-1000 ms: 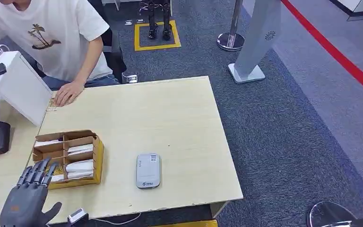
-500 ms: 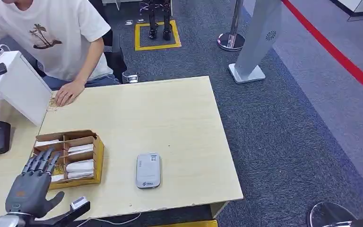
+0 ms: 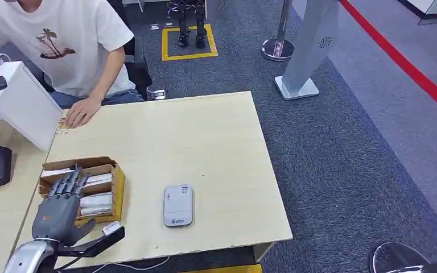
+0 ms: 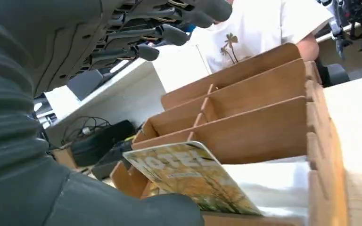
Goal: Pass the card to the sensor for recognition and then transmit it.
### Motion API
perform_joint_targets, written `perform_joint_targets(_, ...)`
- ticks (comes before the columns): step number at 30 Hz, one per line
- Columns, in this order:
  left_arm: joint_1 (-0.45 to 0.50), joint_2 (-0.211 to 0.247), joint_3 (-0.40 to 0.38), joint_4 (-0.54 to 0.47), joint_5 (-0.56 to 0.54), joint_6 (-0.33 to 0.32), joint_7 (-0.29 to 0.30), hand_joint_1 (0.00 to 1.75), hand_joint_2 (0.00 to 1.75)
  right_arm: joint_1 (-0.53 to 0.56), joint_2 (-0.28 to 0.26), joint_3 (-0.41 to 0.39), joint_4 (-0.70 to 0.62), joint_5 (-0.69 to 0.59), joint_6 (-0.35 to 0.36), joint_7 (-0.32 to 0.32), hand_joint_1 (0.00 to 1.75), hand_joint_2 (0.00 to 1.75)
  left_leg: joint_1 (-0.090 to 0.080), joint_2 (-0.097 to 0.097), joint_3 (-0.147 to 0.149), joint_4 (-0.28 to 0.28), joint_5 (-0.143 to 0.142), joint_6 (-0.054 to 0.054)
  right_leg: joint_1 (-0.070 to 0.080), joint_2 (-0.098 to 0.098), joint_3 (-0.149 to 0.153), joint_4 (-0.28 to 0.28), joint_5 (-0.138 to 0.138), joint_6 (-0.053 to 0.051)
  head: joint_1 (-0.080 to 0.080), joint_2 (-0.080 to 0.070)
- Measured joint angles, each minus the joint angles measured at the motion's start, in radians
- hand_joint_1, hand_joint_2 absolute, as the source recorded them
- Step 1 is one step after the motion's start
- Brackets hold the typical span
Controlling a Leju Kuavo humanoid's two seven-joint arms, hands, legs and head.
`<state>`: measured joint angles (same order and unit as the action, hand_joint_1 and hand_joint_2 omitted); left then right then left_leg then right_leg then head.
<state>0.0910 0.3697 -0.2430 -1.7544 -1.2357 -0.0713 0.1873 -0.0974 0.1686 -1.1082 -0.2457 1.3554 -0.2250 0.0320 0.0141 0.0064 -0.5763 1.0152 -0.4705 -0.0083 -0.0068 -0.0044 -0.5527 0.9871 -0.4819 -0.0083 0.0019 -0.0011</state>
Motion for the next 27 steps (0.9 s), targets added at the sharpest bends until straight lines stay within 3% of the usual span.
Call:
perform_joint_targets(15,0.006,-0.049,-0.017,0.019,0.025,0.011,0.000,0.00,1.75,0.000,0.000,0.002,0.000,-0.003,-0.001,0.000,0.00,0.00,0.000,0.000,0.000,0.000,0.000,0.000,0.000,0.000,0.000,0.000,0.000,0.000,0.000,0.000)
perform_joint_targets(27,0.064,-0.031,-0.017,0.017,0.053,-0.008,0.052,0.00,1.75,0.000,0.000,0.002,0.000,-0.006,-0.003,0.003,0.00,0.00,0.000,0.000,0.000,0.000,0.000,0.000,0.000,0.000,0.000,0.000,0.000,0.000,0.000,0.000)
